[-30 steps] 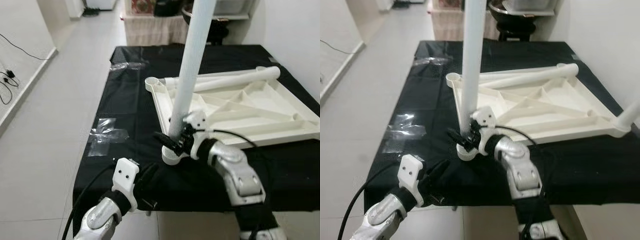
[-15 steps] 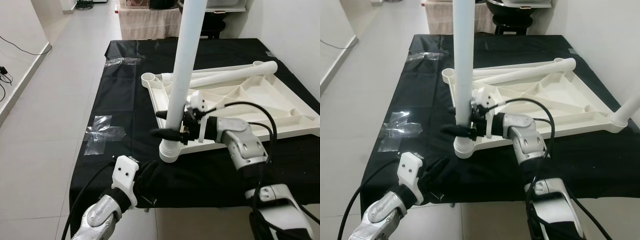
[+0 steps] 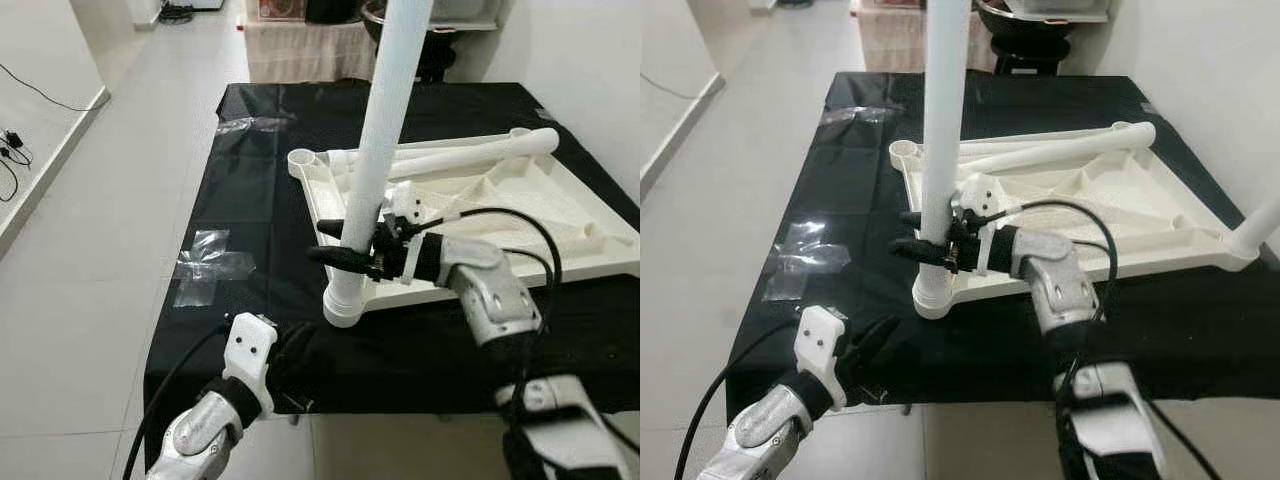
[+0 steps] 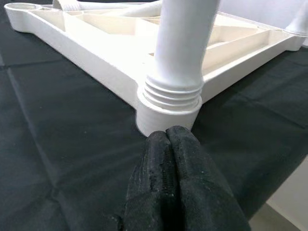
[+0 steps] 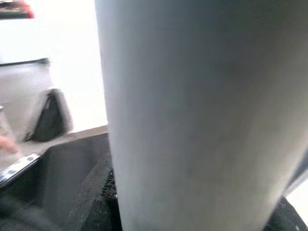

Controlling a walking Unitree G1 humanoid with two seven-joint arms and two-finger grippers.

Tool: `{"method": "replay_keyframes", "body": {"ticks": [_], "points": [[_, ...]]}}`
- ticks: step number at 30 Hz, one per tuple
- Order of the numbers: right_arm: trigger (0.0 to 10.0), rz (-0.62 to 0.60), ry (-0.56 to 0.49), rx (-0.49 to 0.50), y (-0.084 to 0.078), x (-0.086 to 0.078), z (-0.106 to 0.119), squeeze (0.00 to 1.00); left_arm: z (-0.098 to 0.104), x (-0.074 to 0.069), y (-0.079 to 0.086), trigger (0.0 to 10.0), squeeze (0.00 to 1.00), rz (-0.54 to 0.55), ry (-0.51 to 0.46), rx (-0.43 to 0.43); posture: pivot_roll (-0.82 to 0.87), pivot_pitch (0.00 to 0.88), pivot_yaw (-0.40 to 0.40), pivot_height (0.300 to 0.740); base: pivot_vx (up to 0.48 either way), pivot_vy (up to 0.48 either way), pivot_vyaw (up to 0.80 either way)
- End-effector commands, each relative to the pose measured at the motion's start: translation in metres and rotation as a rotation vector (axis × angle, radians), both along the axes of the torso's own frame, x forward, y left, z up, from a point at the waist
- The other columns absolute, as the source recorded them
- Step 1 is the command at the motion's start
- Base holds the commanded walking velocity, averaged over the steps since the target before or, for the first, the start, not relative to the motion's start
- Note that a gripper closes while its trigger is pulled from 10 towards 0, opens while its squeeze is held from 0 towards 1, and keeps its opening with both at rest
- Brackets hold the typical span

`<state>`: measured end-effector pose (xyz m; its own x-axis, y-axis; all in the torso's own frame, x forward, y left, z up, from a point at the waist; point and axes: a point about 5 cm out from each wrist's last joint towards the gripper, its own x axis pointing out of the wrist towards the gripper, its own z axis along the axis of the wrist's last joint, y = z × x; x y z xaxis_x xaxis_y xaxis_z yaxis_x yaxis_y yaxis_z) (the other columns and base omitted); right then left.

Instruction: Building children table

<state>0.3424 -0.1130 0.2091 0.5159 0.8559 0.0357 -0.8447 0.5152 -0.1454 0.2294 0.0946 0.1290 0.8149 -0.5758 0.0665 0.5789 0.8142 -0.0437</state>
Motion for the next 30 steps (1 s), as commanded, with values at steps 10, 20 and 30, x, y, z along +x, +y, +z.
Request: {"method": "replay_keyframes", "body": {"ticks": [10, 20, 30], "points": [[0.0, -0.464, 0.124, -0.060, 0.013, -0.032, -0.054, 0.00, -0.003, -0.001, 0.001, 10.0, 0.00, -0.025, 0.025, 0.007, 0.05, 0.159, -0.028, 0.740, 0.000, 0.000, 0.00], [10.0, -0.386, 0.092, -0.032, 0.016, -0.025, -0.037, 0.79, -0.002, 0.001, 0.003, 10.0, 0.00, -0.001, 0.020, 0.003, 0.06, 0.154, -0.027, 0.740, 0.000, 0.000, 0.00], [10.0, 0.060, -0.051, -0.057, 0.023, -0.015, 0.012, 1.00, -0.003, 0.002, 0.001, 10.0, 0.00, -0.018, 0.025, 0.003, 0.07, 0.149, -0.019, 0.740, 0.000, 0.000, 0.00]]}}
